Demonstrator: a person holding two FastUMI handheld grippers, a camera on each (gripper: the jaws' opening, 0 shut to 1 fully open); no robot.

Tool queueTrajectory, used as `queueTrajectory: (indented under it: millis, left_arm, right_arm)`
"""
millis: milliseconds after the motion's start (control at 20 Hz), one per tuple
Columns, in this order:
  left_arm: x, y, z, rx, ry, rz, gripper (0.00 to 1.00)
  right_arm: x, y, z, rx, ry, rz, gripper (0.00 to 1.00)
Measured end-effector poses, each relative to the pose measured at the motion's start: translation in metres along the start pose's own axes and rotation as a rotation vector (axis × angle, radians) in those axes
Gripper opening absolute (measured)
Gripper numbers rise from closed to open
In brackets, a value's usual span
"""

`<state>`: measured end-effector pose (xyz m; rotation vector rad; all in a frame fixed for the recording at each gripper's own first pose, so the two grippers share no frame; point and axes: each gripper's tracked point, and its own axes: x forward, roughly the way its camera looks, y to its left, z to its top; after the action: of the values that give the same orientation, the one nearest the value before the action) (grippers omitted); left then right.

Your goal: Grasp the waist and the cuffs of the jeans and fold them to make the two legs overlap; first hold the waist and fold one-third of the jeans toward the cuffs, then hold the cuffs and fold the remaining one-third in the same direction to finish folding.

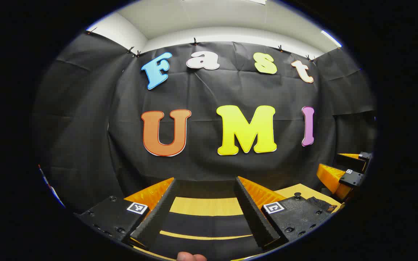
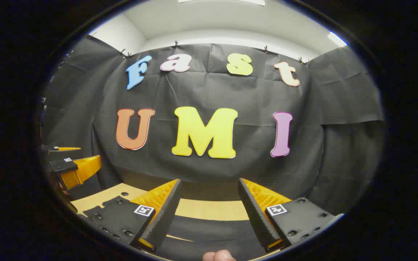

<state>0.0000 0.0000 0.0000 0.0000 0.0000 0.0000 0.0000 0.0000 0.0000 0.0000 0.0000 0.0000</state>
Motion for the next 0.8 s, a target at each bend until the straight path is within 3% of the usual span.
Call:
queueTrajectory:
  millis: [800]
  left_arm:
    - [0.001, -0.007, -0.009, -0.003, 0.018, -0.019, 1.00]
  right_arm:
    - [-0.006, -0.008, 0.000, 0.003, 0.002, -0.030, 0.94]
